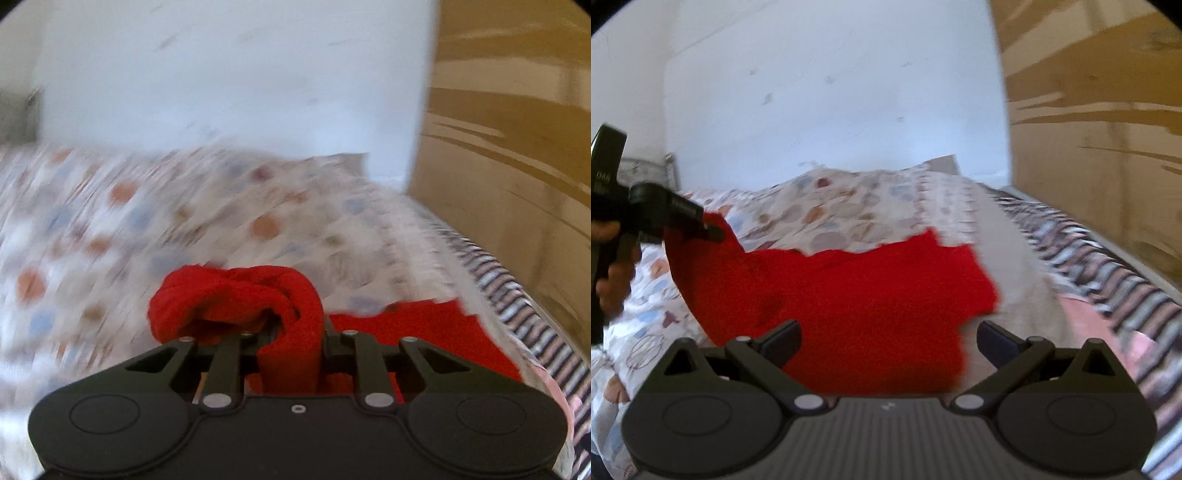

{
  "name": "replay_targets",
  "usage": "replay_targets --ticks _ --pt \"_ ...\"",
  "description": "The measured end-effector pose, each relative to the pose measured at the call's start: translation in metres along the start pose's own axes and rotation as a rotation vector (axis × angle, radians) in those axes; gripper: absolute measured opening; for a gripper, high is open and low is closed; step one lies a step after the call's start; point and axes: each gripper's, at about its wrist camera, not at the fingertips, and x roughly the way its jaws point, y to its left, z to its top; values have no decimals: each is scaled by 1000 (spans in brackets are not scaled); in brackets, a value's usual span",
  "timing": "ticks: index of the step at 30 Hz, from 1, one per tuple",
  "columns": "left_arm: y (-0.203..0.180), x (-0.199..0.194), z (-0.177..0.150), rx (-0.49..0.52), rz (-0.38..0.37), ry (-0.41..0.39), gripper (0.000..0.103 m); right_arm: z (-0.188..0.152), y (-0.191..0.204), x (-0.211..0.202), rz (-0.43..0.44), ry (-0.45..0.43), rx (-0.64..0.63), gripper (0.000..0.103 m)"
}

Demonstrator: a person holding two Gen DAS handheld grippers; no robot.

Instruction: Fold small clothes

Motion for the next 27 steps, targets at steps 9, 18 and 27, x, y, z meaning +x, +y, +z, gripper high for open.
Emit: replay_targets --ticks 9,18,27 --pt "-130 3 -12 381 -292 19 22 -24 -79 -43 -271 4 175 103" --pt "-150 -6 -61 504 -310 51 32 -46 -119 -57 -370 31 246 103" --pt "-124 -38 -55 393 -310 -27 92 -35 -112 -35 -286 23 284 103"
